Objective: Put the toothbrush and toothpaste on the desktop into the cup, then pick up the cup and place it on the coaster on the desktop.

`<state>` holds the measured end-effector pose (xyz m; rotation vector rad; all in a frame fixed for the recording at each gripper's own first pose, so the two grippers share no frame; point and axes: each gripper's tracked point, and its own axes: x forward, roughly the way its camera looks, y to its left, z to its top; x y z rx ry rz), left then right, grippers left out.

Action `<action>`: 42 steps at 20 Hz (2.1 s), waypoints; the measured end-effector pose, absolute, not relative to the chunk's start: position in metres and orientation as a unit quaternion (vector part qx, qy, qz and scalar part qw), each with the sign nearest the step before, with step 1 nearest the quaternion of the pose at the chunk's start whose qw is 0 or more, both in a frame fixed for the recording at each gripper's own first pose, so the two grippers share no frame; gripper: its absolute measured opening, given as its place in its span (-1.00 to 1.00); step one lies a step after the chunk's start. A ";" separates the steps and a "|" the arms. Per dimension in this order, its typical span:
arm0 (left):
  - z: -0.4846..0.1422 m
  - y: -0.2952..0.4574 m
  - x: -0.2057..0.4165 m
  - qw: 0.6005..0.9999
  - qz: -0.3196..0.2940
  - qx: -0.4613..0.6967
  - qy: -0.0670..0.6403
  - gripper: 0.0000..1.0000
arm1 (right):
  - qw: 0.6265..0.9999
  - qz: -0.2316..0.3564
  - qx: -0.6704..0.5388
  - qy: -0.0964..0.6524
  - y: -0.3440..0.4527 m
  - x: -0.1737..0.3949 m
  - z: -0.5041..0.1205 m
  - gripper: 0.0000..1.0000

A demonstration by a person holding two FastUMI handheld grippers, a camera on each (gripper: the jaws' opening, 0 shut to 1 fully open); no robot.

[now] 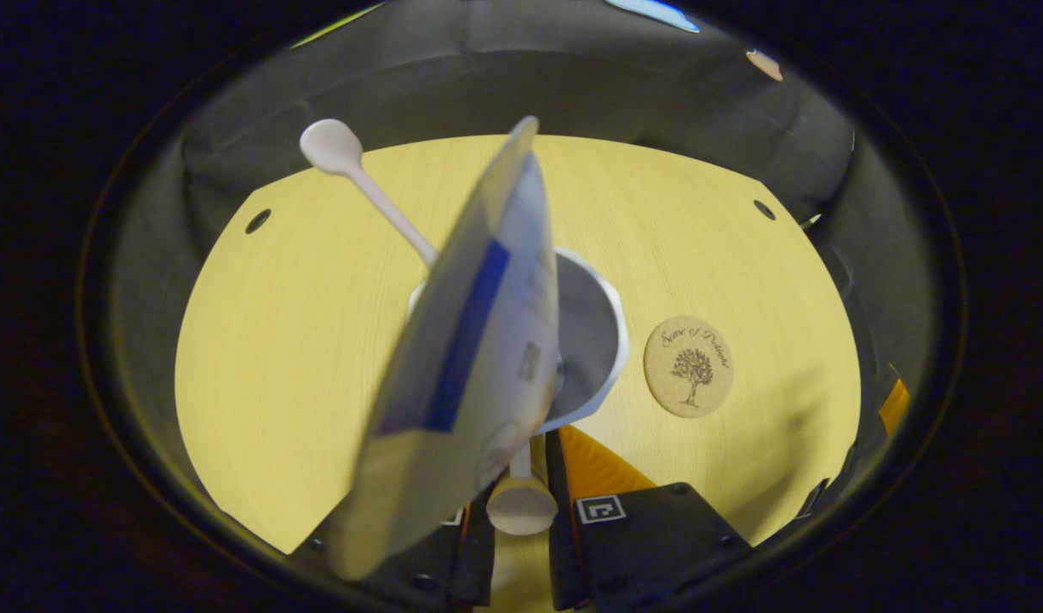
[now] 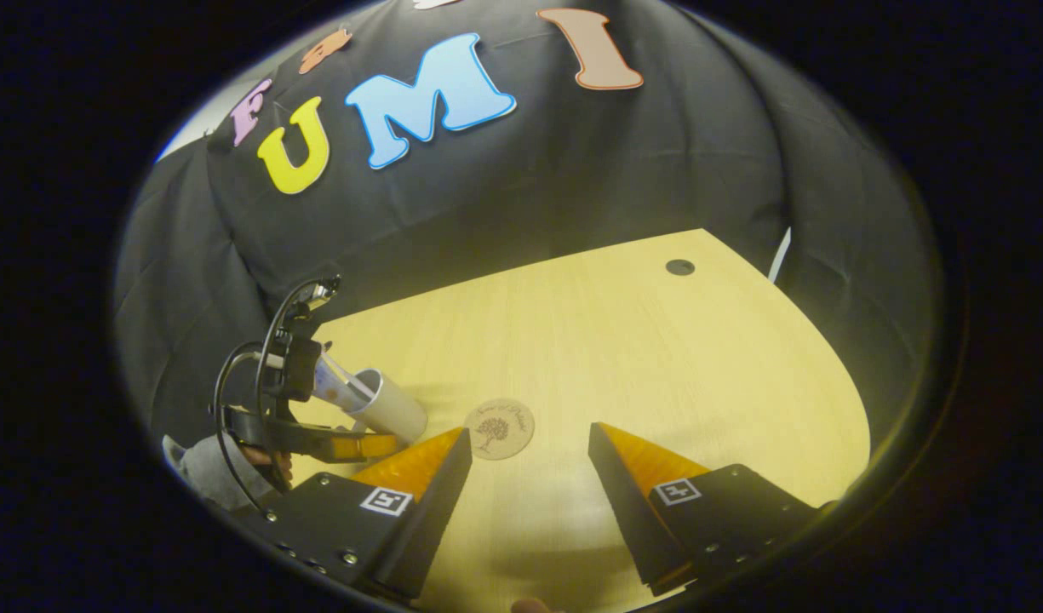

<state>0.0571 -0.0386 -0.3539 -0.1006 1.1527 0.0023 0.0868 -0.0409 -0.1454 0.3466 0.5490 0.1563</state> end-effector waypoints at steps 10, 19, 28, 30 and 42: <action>-0.336 -0.085 0.066 0.859 -0.038 -0.040 0.508 -0.34 | 0.946 0.076 0.173 0.264 -0.055 0.081 -0.143 0.75; -0.334 -0.155 0.065 0.852 -0.090 -0.029 0.516 -0.34 | 0.946 0.065 0.182 0.260 -0.080 0.075 -0.145 0.75; -0.347 -0.192 0.076 0.839 -0.105 0.002 0.534 -0.36 | 0.945 0.056 0.192 0.260 -0.102 0.072 -0.147 0.75; -0.352 -0.196 0.077 0.836 -0.104 0.002 0.539 -0.36 | 0.944 0.055 0.196 0.259 -0.110 0.076 -0.146 0.75; -0.334 -0.204 0.070 0.851 -0.097 -0.011 0.516 0.07 | 0.947 0.066 0.184 0.253 -0.145 0.091 -0.135 0.75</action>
